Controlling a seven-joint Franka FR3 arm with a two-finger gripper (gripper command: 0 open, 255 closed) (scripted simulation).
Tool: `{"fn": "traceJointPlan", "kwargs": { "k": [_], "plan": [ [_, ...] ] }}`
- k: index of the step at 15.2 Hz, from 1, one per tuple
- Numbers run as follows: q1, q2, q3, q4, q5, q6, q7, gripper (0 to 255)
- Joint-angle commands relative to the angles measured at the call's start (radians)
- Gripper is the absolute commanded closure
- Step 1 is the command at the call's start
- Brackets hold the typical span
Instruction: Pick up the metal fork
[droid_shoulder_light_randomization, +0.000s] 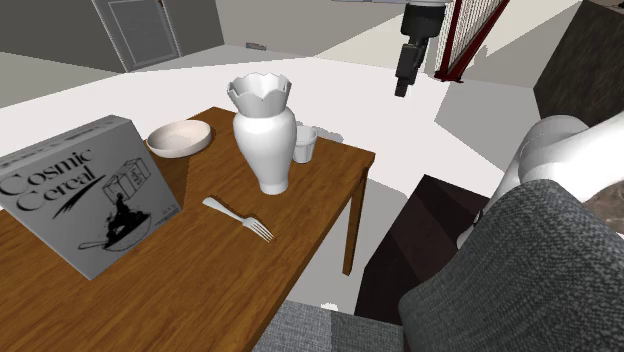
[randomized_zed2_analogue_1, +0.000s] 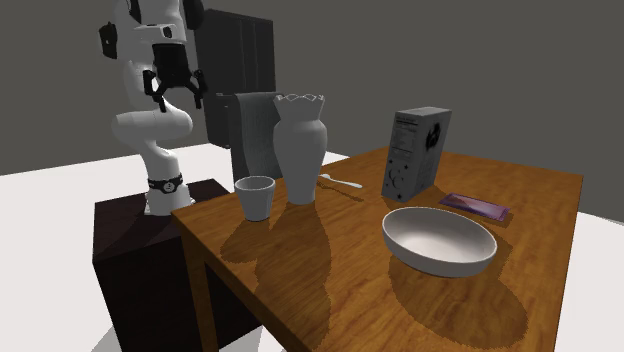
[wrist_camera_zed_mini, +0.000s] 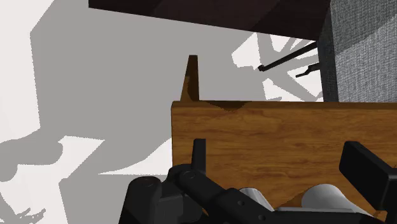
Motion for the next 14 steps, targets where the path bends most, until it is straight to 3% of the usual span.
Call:
{"fn": "traceJointPlan", "kwargs": {
  "k": [1, 8, 14],
  "plan": [
    [0.000, 0.000, 0.000, 0.000, 0.000, 0.000, 0.000, 0],
    [0.042, 0.140, 0.133, -0.003, 0.064, 0.177, 0.121, 0],
    [0.061, 0.302, 0.247, 0.046, 0.079, 0.322, 0.230, 0]
  ]
}}
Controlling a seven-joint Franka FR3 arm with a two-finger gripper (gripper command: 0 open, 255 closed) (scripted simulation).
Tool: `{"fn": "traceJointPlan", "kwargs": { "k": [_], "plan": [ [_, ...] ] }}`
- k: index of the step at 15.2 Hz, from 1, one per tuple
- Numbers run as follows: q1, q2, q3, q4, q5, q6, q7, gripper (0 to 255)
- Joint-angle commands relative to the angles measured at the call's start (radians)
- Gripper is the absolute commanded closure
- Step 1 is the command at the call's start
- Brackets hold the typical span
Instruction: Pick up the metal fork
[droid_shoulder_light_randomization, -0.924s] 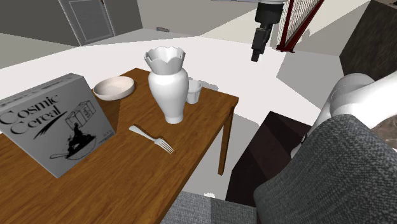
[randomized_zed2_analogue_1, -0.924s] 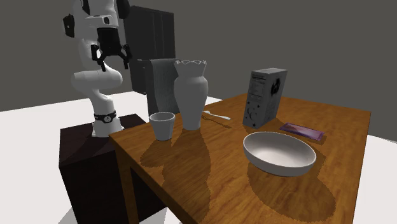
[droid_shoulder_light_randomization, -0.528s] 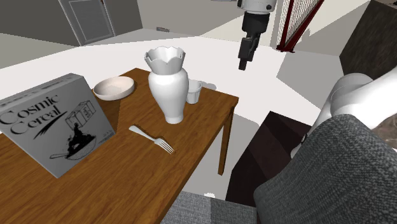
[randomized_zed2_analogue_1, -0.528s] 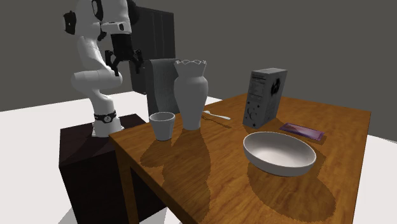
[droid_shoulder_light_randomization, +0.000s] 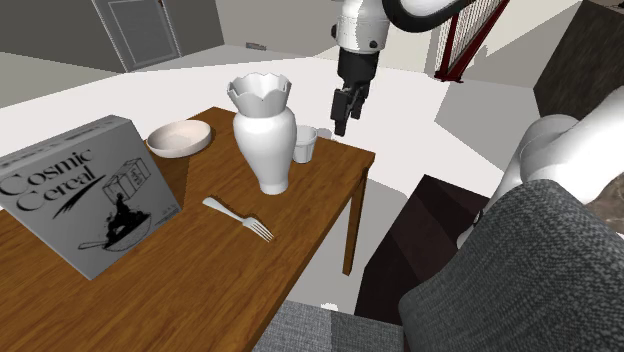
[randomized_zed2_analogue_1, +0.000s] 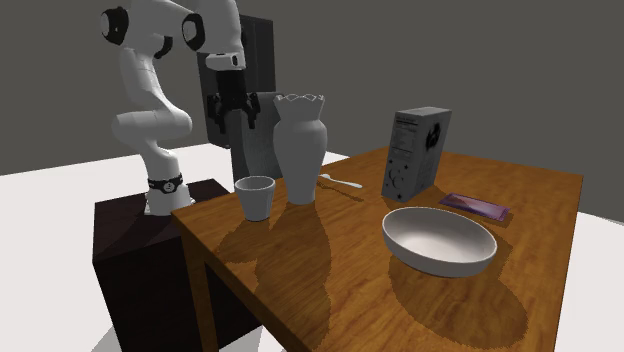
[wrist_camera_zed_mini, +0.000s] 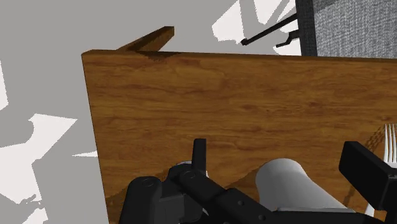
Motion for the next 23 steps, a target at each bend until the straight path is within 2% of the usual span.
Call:
{"fn": "traceJointPlan", "kwargs": {
  "k": [1, 8, 14, 18, 23],
  "plan": [
    [0.003, 0.061, 0.037, 0.020, -0.003, 0.052, 0.037, 0],
    [0.003, 0.297, 0.163, 0.143, -0.077, 0.187, 0.195, 0],
    [0.021, 0.531, 0.241, 0.300, -0.229, 0.253, 0.367, 0],
    [0.065, 0.698, 0.260, 0.433, -0.356, 0.262, 0.482, 0],
    [0.159, 0.906, 0.244, 0.637, -0.497, 0.237, 0.593, 0]
  ]
}}
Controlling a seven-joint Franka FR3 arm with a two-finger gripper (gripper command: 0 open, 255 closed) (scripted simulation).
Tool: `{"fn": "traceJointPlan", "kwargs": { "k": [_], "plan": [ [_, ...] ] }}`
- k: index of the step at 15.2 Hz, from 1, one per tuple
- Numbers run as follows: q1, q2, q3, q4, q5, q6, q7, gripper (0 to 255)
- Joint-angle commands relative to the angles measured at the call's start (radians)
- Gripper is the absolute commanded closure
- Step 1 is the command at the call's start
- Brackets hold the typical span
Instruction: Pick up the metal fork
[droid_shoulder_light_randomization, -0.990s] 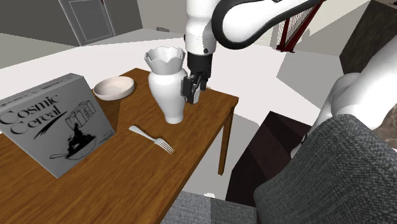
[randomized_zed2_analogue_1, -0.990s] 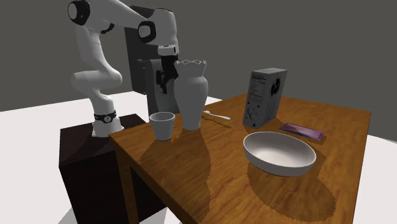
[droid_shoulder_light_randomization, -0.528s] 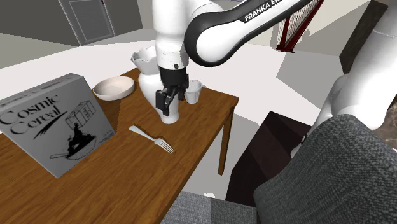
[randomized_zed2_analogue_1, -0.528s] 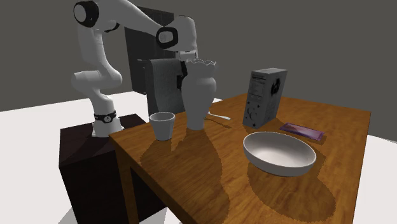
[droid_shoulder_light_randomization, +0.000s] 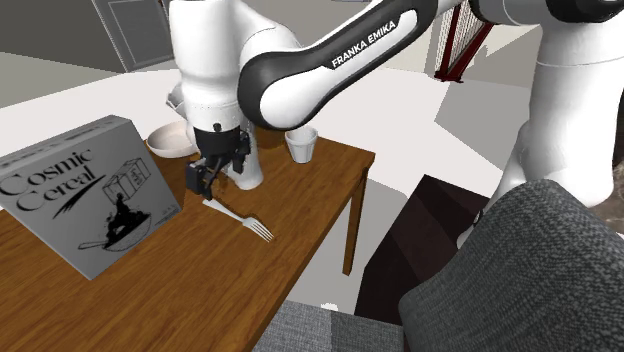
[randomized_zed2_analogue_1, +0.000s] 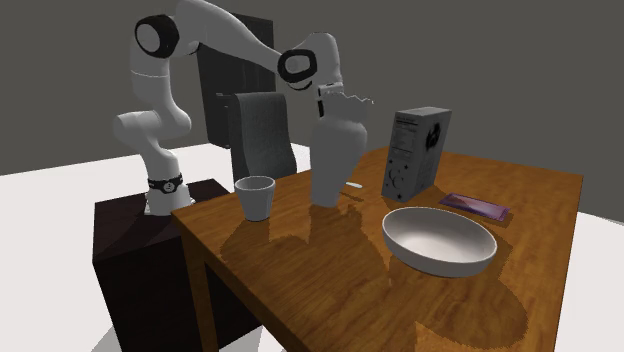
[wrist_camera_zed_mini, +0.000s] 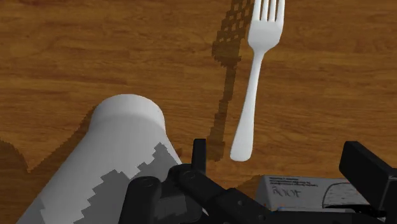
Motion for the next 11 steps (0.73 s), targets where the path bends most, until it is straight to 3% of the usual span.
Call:
{"fn": "traceJointPlan", "kwargs": {
  "k": [1, 10, 11],
  "plan": [
    [0.025, 0.114, -0.018, 0.046, -0.033, -0.015, 0.023, 0],
    [0.037, 0.160, -0.039, 0.007, -0.068, 0.063, 0.052, 0],
    [0.039, 0.161, -0.039, 0.008, -0.069, 0.062, 0.053, 255]
  ]
}}
